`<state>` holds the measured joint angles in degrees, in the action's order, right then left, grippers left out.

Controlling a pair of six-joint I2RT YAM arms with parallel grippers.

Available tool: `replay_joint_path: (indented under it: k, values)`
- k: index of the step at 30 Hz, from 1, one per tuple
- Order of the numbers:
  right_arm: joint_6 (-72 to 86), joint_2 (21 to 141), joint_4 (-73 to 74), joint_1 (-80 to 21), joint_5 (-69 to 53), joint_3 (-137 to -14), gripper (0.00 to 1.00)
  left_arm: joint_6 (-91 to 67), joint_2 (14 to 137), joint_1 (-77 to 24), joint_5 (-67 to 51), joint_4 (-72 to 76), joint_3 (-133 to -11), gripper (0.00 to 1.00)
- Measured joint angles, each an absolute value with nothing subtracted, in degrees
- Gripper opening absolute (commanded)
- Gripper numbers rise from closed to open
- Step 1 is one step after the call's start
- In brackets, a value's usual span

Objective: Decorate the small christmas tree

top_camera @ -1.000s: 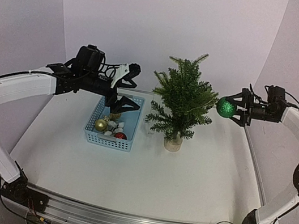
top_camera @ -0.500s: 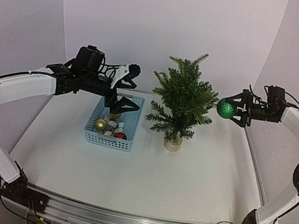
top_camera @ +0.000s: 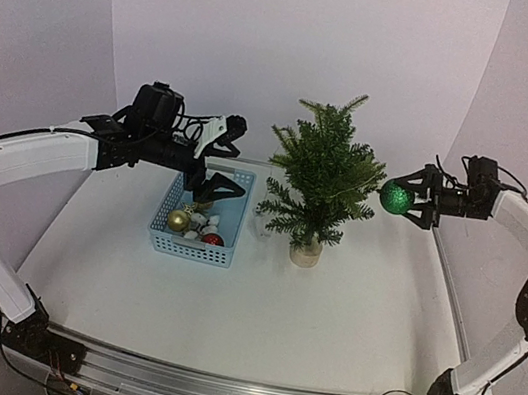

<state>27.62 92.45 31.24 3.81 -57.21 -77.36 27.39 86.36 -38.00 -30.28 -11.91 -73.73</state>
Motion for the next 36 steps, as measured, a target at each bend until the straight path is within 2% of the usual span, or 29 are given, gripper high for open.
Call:
replay_joint_path:
  k: [6, 10, 25, 29, 33, 36]
  values:
    - [27.54, 94.42, 31.24, 3.81, -57.19, -77.34, 0.24, 27.58, 86.28, -38.00, -30.26, -11.86, -73.71, 0.96]
    - [27.34, 94.99, 31.13, 3.61, -57.20, -77.34, 0.29, 27.65, 86.28, -38.00, -30.28, -11.86, -73.71, 0.96]
    - [27.05, 97.67, 30.83, 2.52, -57.43, -77.34, 0.77, 28.71, 86.28, -38.00, -30.26, -11.79, -73.71, 0.96]
    - [27.04, 97.67, 30.83, 2.52, -57.45, -77.34, 0.81, 28.81, 86.28, -38.00, -30.26, -11.63, -73.71, 0.96]
    - [26.98, 97.70, 30.83, 2.52, -57.46, -77.36, 0.91, 29.14, 86.28, -38.00, -30.24, -11.48, -73.71, 0.96]
    - [26.84, 97.73, 30.86, 2.52, -57.47, -77.46, 0.93, 29.23, 86.28, -38.00, -30.18, -11.46, -73.71, 0.96]
